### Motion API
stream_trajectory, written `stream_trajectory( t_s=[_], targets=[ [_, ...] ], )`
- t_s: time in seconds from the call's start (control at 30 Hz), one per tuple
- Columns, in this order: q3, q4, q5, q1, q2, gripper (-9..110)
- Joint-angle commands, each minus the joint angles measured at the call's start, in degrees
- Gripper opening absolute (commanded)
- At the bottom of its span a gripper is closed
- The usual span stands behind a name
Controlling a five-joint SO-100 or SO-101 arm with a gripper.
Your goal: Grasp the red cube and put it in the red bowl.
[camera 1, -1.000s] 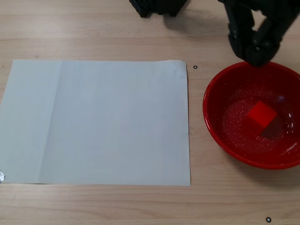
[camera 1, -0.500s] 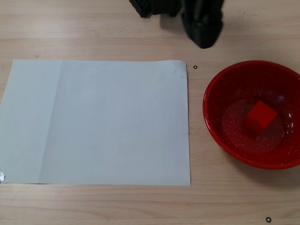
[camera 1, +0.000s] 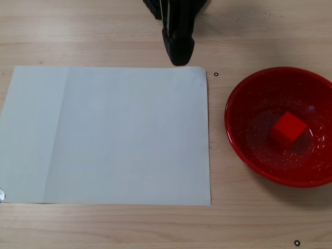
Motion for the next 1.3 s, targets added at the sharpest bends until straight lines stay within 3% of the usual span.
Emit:
stream_trajectory(
  t_s=[0.0, 0.6, 1.27],
  targets=[
    [1.0, -4.3, -0.2, -1.1, 6.4, 0],
    [38.3, -28.7, -1.8, 0.2, 30.4, 0],
    [67.8, -53.9, 0.3, 3.2, 46.6, 0]
  ],
)
